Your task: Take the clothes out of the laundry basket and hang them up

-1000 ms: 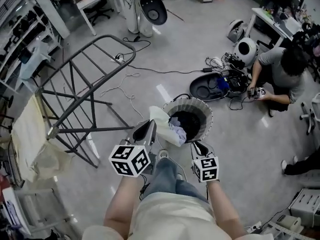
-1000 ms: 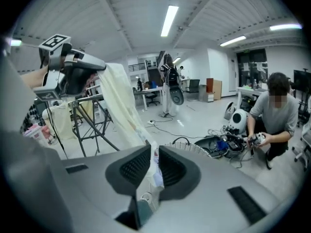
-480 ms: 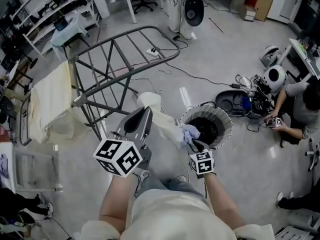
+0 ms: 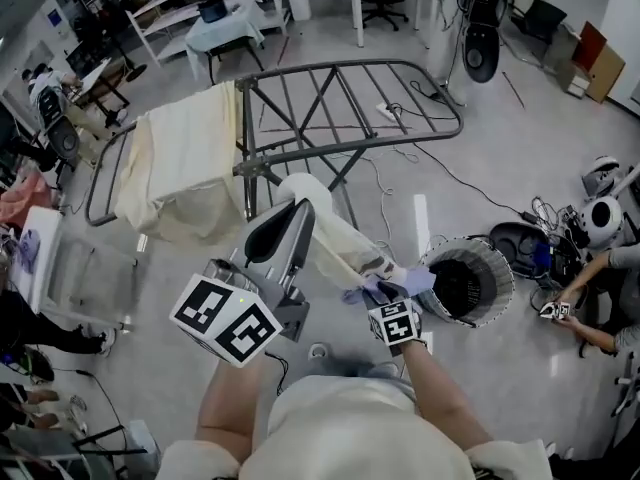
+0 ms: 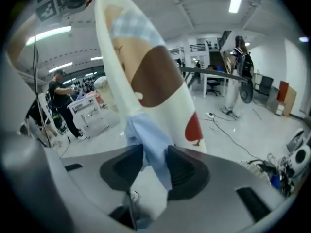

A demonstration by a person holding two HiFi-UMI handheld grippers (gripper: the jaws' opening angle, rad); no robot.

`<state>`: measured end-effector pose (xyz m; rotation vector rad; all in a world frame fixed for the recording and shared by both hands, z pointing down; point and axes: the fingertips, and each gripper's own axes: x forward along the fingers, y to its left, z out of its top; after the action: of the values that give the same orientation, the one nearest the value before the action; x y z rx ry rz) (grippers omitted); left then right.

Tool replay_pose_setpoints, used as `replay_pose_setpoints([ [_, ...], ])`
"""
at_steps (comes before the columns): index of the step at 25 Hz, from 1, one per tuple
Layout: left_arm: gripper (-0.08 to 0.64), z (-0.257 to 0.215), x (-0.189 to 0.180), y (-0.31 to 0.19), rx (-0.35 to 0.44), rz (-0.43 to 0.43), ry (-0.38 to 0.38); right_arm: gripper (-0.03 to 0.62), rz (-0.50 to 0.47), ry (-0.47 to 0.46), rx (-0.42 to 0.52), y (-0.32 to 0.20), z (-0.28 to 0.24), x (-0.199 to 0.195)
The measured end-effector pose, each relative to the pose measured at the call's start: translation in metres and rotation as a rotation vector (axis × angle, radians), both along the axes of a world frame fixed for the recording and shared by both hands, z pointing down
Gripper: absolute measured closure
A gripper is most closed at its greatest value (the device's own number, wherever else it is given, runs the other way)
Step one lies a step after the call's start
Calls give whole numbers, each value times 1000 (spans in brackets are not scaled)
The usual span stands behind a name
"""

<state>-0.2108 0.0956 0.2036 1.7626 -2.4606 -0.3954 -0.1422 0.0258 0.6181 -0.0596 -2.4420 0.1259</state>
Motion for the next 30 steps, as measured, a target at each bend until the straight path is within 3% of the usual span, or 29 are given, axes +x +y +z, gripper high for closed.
replay_pose_setpoints([
  [2, 546, -10, -20, 36, -7, -74, -46, 490, -78, 4, 52, 34, 0, -25],
  [5, 546, -19, -49, 92, -41, -177, -81, 529, -137, -3, 89, 75, -8, -47],
  [12, 546, -8, -133, 190, -97, -340, -101, 574, -89, -17, 96, 96, -31, -94],
  [20, 546, 26, -206, 224, -158, -418, -91, 575, 165, -107, 165, 21, -80, -114],
  [30, 546, 59, -241, 171, -197, -287, -65, 575, 476, -227, 321, -99, -196, -84],
])
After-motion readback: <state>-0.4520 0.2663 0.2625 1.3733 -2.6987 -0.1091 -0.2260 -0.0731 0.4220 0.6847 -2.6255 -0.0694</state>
